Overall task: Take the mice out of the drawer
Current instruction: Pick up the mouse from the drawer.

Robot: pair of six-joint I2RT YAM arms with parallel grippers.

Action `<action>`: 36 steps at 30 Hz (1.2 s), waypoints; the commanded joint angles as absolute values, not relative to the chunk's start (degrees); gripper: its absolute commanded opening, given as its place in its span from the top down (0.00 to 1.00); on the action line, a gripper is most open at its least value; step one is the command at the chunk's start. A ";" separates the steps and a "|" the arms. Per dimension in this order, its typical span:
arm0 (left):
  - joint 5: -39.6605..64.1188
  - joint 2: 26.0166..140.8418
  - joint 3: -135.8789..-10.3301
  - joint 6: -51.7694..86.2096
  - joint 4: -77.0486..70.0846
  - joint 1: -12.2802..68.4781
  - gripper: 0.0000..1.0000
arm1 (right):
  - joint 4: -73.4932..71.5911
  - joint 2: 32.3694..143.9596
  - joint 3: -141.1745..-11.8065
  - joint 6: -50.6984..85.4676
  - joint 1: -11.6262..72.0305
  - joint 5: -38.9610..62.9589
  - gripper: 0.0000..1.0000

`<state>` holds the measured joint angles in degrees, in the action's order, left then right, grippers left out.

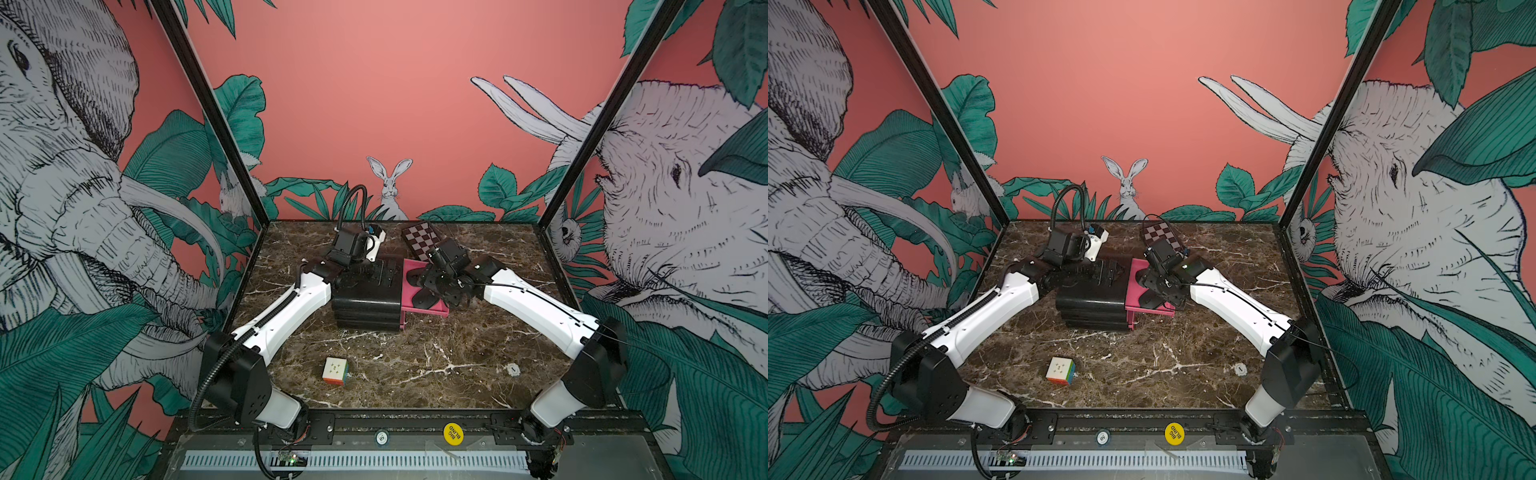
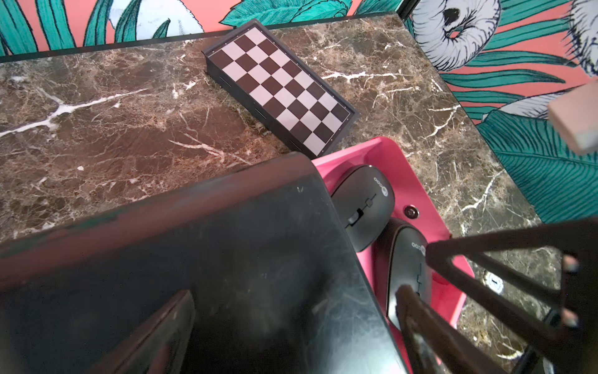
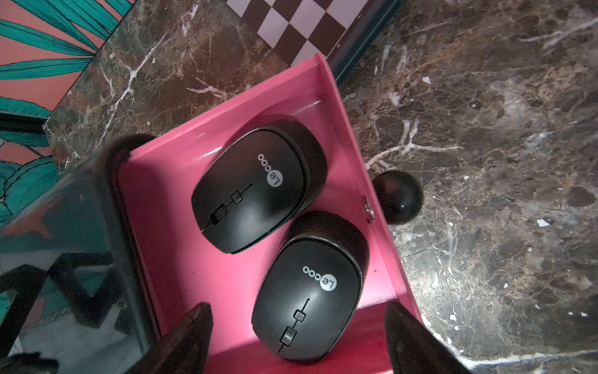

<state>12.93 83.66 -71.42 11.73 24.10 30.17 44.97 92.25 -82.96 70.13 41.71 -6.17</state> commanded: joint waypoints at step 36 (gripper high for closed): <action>9.60 82.52 -68.84 10.47 26.88 29.97 0.01 | 45.68 103.19 -86.07 74.62 43.83 -9.04 0.33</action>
